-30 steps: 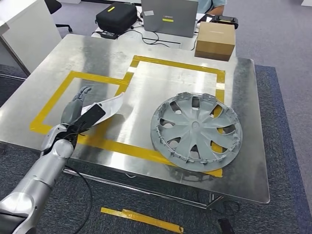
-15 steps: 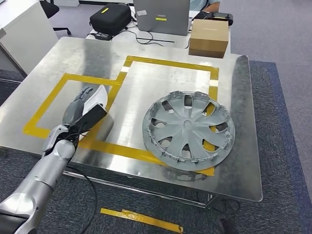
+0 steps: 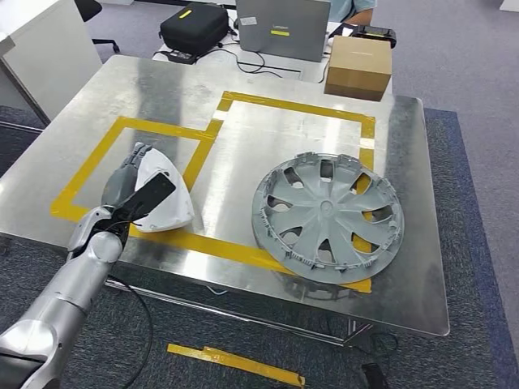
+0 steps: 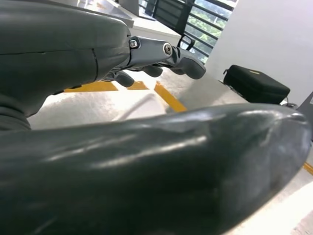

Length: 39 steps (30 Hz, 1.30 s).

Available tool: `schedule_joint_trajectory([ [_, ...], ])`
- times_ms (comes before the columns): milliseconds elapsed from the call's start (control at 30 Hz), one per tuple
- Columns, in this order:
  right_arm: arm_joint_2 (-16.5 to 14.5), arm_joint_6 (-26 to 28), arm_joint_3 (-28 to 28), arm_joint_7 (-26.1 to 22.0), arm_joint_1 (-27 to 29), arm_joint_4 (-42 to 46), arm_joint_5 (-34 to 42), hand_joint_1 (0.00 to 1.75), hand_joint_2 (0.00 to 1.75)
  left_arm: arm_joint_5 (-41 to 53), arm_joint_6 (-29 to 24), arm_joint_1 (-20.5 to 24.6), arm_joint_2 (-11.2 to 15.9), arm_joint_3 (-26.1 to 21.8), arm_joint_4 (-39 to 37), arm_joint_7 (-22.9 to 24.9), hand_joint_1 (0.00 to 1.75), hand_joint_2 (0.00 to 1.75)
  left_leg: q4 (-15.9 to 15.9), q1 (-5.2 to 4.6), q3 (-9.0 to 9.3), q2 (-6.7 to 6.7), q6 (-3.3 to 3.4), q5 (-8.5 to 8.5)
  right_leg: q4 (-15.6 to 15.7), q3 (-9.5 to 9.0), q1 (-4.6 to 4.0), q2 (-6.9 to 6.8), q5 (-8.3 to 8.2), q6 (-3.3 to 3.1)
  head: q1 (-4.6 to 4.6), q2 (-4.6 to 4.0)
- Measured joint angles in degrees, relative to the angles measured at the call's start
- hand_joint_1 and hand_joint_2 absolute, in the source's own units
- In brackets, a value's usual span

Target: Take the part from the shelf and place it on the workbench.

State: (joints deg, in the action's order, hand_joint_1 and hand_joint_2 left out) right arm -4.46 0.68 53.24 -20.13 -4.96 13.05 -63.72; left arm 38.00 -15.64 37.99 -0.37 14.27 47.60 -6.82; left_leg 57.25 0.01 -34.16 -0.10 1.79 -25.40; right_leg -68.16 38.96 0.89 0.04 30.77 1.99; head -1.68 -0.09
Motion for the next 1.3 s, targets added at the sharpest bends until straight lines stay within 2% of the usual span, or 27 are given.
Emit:
schedule_joint_trajectory([
  [67, 0.0, 0.4, 0.0, 0.0, -0.2, 0.0, 0.4, 0.00, 0.00, -3.6, -1.9, -0.4, 0.0, -0.5, 0.7, -2.4, 0.00, 0.00, 0.4, -0.17, -0.24, -0.02, -0.32, -0.04, 7.4, -3.86, -0.06, 0.05, -2.90, -0.26, 0.01, 0.00],
  [100, 0.0, 0.7, 0.0, 0.0, -0.2, 0.0, 0.7, 0.00, 0.00, -7.8, -3.7, -1.1, 0.0, -1.4, 2.0, -4.5, 0.00, 0.00, 0.7, -0.26, -0.48, 0.00, -0.59, 0.02, 9.4, -4.83, -0.10, 0.13, -3.42, -0.42, 0.03, 0.00],
  [167, 0.0, 1.4, 0.2, -0.1, -0.1, 0.0, 1.2, 0.00, 0.00, -17.5, -7.2, -3.1, 0.1, -3.8, 6.3, -7.6, 0.00, 0.00, 0.9, -0.33, -0.87, 0.09, -1.14, 0.25, 10.0, -4.94, -0.22, 0.32, -3.48, -0.82, -0.01, 0.00],
  [233, 0.0, 1.7, 0.3, -0.1, 0.1, 0.0, 1.4, 0.00, 0.00, -22.3, -8.1, -4.6, 0.4, -5.6, 10.4, -7.6, 0.00, 0.00, 1.5, -0.24, -1.14, 0.09, -1.70, -0.51, 10.1, -4.75, -0.06, 0.29, -3.89, -1.55, 0.01, 0.00],
  [300, 0.0, 1.8, 0.3, -0.2, 0.1, 0.0, 1.5, 0.00, 0.00, -22.9, -8.2, -5.4, 0.8, -6.5, 12.9, -7.4, 0.00, 0.00, 5.5, -0.06, -2.54, 0.02, -2.33, -3.93, 10.3, -4.40, 0.14, 0.05, -4.41, -2.30, 0.27, 0.00],
  [367, 0.0, 1.9, 0.4, -0.2, 0.0, 0.0, 1.5, 0.00, 0.00, -22.9, -8.3, -6.1, 1.0, -7.1, 14.3, -7.4, 0.00, 0.00, 13.0, 0.13, -4.89, 0.02, -2.80, -8.39, 10.3, -3.79, 0.04, -0.15, -4.90, -2.61, 0.43, 0.00],
  [400, 0.0, 1.9, 0.4, -0.2, -0.1, 0.0, 1.5, 0.00, 0.00, -22.9, -8.4, -6.5, 1.0, -7.2, 14.7, -7.4, 0.00, 0.00, 15.8, 0.18, -5.55, 0.02, -2.90, -9.72, 10.3, -3.41, -0.02, -0.22, -5.20, -2.64, 0.41, 0.00],
  [433, 0.0, 1.9, 0.4, -0.2, -0.1, 0.0, 1.5, 0.00, 0.00, -23.0, -8.6, -6.8, 1.1, -7.3, 15.0, -7.5, 0.00, 0.00, 16.8, 0.21, -5.35, 0.02, -2.90, -10.07, 10.3, -3.00, -0.08, -0.26, -5.54, -2.64, 0.43, 0.00],
  [500, 0.0, 1.9, 0.5, -0.2, -0.1, 0.0, 1.5, 0.00, 0.00, -23.3, -8.9, -7.1, 1.1, -7.3, 15.2, -7.6, 0.00, 0.00, 14.0, 0.21, -2.91, 0.02, -2.66, -8.71, 10.3, -2.27, -0.18, -0.27, -6.20, -2.62, 0.44, 0.00],
  [600, 0.0, 1.9, 0.5, -0.2, -0.1, 0.0, 1.5, 0.00, 0.00, -23.6, -9.1, -6.9, 1.2, -7.5, 16.0, -7.7, 0.00, 0.00, 3.7, -0.06, 3.61, 0.05, -1.77, -5.75, 10.2, -1.57, -0.35, -0.25, -7.17, -2.36, 0.40, 0.00],
  [667, 0.0, 2.0, 0.5, -0.2, -0.2, 0.0, 1.5, 0.00, 0.00, -23.9, -9.3, -6.7, 1.2, -7.5, 16.6, -7.7, 0.00, 0.00, -0.3, -0.45, 5.75, 0.10, -1.28, -4.90, 10.3, -1.26, -0.36, -0.27, -7.95, -1.79, 0.37, 0.00],
  [733, 0.0, 2.0, 0.6, -0.2, -0.2, 0.0, 1.5, 0.00, 0.00, -24.1, -9.4, -6.8, 1.2, -7.5, 16.7, -7.8, 0.00, 0.00, -0.7, -0.62, 5.33, 0.15, -0.88, -4.03, 10.8, -1.09, -0.26, -0.29, -8.88, -1.03, 0.43, 0.00],
  [767, 0.0, 2.0, 0.6, -0.2, -0.2, 0.0, 1.5, 0.00, 0.00, -24.1, -9.5, -6.8, 1.1, -7.6, 16.7, -7.8, 0.00, 0.00, -1.0, -0.52, 5.00, 0.24, -0.57, -3.32, 10.8, -0.81, -0.22, -0.25, -8.69, -0.70, 0.44, 0.00],
  [800, 0.0, 2.0, 0.6, -0.2, -0.2, 0.0, 1.5, 0.00, 0.00, -24.2, -9.5, -6.7, 1.1, -7.6, 16.8, -7.8, 0.00, 0.00, -1.3, -0.35, 4.48, 0.34, -0.18, -2.51, 10.0, -0.19, -0.23, -0.19, -7.41, -0.43, 0.42, 0.00],
  [833, 0.0, 2.0, 0.6, -0.2, -0.2, 0.0, 1.5, 0.00, 0.00, -24.2, -9.5, -6.7, 1.1, -7.6, 16.8, -7.8, 0.00, 0.00, -1.5, -0.16, 3.78, 0.43, 0.15, -1.68, 7.9, 0.73, -0.22, -0.15, -5.10, -0.19, 0.33, 0.00],
  [900, 0.0, 2.0, 0.6, -0.2, -0.2, 0.0, 1.5, 0.00, 0.00, -24.2, -9.5, -6.8, 1.1, -7.6, 16.9, -7.8, 0.00, 0.00, -1.5, -0.13, 2.12, 0.48, 0.53, -0.38, 0.7, 2.79, -0.10, -0.12, 0.79, 0.14, 0.15, 0.00],
  [933, 0.0, 2.0, 0.6, -0.2, -0.2, 0.0, 1.5, 0.00, 0.00, -24.2, -9.5, -7.0, 1.1, -7.6, 16.9, -7.8, 0.00, 0.00, -1.5, -0.17, 1.28, 0.48, 0.51, 0.21, -2.8, 3.37, -0.04, -0.12, 2.56, 0.31, 0.12, 0.00],
  [967, 0.0, 2.0, 0.6, -0.2, -0.2, 0.0, 1.5, 0.00, 0.00, -24.2, -9.5, -7.1, 1.1, -7.6, 16.9, -7.8, 0.00, 0.00, -1.4, -0.19, 0.44, 0.49, 0.43, 0.80, -5.0, 3.24, -0.02, -0.12, 3.01, 0.43, 0.13, 0.00],
  [1000, 0.0, 2.0, 0.6, -0.2, -0.3, 0.0, 1.5, 0.00, 0.00, -24.2, -9.5, -7.2, 1.1, -7.6, 16.9, -7.8, 0.00, 0.00, -1.3, -0.17, -0.40, 0.49, 0.29, 1.36, -5.2, 2.18, 0.00, -0.13, 2.32, 0.53, 0.11, 0.00],
  [1033, 0.1, 2.0, 0.6, -0.2, -0.3, 0.0, 1.5, 0.00, 0.00, -24.2, -9.5, -7.3, 1.1, -7.6, 16.9, -7.8, 0.00, 0.00, -1.1, -0.12, -1.21, 0.49, 0.11, 1.88, -3.4, 0.05, 0.04, -0.13, 0.92, 0.58, 0.11, 0.00],
  [1067, 0.1, 2.1, 0.6, -0.2, -0.3, 0.0, 1.5, 0.00, 0.00, -24.2, -9.5, -7.3, 1.1, -7.6, 16.9, -7.8, 0.00, 0.00, -0.8, -0.08, -1.89, 0.49, -0.13, 2.33, 0.2, -2.93, 0.10, -0.14, -0.32, 0.60, 0.09, 0.00],
  [1133, 0.1, 2.1, 0.6, -0.2, -0.5, 0.0, 1.5, 0.00, 0.00, -24.2, -9.5, -7.3, 1.1, -7.6, 17.1, -7.8, 0.00, 0.00, -0.2, -0.20, -3.06, 0.49, -0.68, 3.08, 8.0, -8.73, 0.12, -0.06, -0.54, 0.49, 0.08, 0.00],
  [1167, 0.1, 2.1, 0.6, -0.2, -0.6, 0.0, 1.5, 0.00, 0.00, -24.2, -9.5, -7.3, 1.2, -7.6, 17.2, -7.8, 0.00, 0.00, 0.1, -0.28, -3.37, 0.51, -0.95, 3.49, 10.2, -10.23, 0.09, 0.02, -0.10, 0.35, 0.04, 0.00],
  [1200, 0.1, 2.1, 0.6, -0.2, -0.7, 0.0, 1.5, 0.00, 0.00, -24.2, -9.5, -7.2, 1.2, -7.6, 17.3, -7.8, 0.00, 0.00, 0.2, -0.33, -3.64, 0.52, -1.22, 3.93, 11.2, -10.73, -0.03, 0.12, 0.24, 0.14, 0.03, 0.00],
  [1233, 0.1, 2.1, 0.6, -0.2, -0.6, 0.0, 1.5, 0.00, 0.00, -24.1, -9.5, -7.2, 1.2, -7.6, 17.3, -7.8, 0.00, 0.00, 0.2, -0.29, -3.74, 0.50, -1.52, 4.41, 11.2, -10.22, -0.07, 0.18, 0.00, -0.32, 0.02, 0.00],
  [1267, 0.1, 2.1, 0.6, -0.2, -0.7, 0.0, 1.5, 0.00, 0.00, -24.1, -9.5, -7.2, 1.2, -7.6, 17.3, -7.8, 0.00, 0.00, 0.3, -0.20, -3.98, 0.43, -1.81, 4.33, 11.3, -9.90, -0.03, 0.10, -0.39, -0.81, -0.07, 0.00],
  [1300, 0.1, 2.1, 0.6, -0.2, -0.7, 0.0, 1.5, 0.00, 0.00, -24.1, -9.5, -7.3, 1.2, -7.6, 17.3, -7.8, 0.00, 0.00, 1.0, -0.12, -4.39, 0.35, -2.14, 3.37, 11.3, -9.46, 0.02, 0.02, -0.84, -1.43, -0.01, 0.00],
])
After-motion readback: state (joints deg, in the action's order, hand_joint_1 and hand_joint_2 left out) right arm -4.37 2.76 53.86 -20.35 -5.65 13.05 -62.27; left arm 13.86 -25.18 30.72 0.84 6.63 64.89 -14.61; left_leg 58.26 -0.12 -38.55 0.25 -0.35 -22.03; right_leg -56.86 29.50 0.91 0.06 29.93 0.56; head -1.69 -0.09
